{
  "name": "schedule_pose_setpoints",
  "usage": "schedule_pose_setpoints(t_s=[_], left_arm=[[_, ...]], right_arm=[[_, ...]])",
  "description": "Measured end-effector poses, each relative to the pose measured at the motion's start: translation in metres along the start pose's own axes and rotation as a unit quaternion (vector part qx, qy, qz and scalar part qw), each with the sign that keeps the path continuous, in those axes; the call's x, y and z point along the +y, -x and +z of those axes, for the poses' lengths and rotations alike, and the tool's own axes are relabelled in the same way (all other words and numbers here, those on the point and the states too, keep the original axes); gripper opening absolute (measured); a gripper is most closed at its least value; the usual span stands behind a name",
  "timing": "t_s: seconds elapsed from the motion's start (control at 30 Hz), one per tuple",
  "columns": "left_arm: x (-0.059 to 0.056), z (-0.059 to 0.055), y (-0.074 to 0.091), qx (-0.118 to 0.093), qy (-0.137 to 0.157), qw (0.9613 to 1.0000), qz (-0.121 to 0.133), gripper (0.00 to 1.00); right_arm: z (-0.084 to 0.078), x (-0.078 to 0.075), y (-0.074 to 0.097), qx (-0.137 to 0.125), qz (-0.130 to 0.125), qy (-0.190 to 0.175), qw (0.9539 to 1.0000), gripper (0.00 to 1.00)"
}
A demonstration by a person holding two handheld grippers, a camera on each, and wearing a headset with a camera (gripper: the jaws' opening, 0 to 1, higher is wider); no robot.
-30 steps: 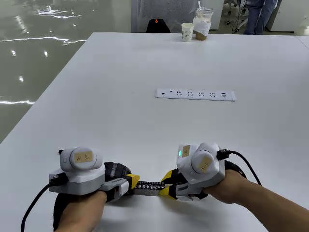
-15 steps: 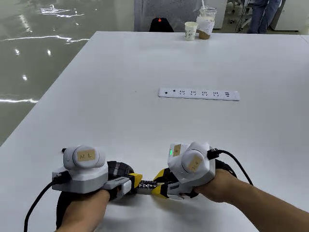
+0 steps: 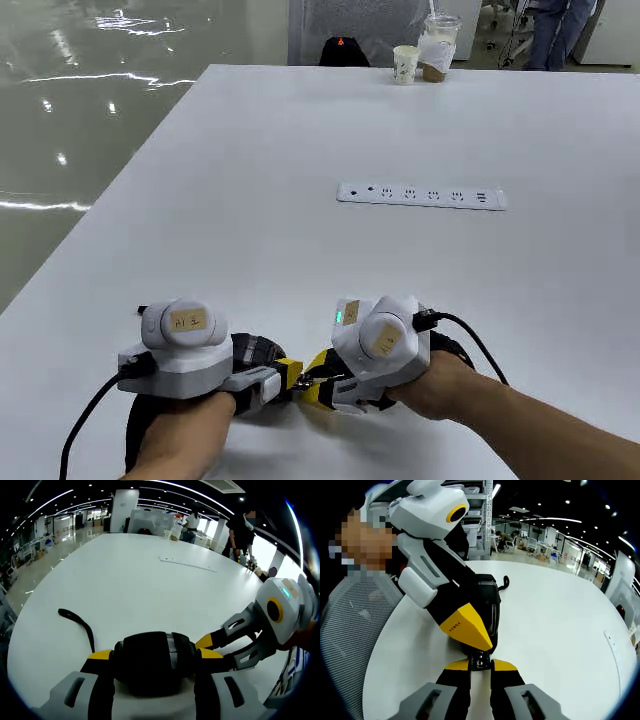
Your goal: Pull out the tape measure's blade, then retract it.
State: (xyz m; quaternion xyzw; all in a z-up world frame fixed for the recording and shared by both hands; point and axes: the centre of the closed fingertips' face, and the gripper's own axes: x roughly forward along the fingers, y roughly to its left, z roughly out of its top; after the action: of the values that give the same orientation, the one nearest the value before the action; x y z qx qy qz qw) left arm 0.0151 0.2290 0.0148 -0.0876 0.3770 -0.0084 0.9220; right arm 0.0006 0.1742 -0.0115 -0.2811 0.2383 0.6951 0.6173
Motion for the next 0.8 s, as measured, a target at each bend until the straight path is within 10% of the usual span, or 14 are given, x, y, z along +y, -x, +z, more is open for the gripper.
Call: schedule_pose_setpoints(t_s=[0.8], left_arm=[[-0.0008, -0.0002, -0.0017, 0.007, -0.002, 1.0, -0.002, 0.62]], right_arm=[[0.0027, 0.0008, -0.0046, -0.001, 0.012, -0.003, 0.9999, 0.12]])
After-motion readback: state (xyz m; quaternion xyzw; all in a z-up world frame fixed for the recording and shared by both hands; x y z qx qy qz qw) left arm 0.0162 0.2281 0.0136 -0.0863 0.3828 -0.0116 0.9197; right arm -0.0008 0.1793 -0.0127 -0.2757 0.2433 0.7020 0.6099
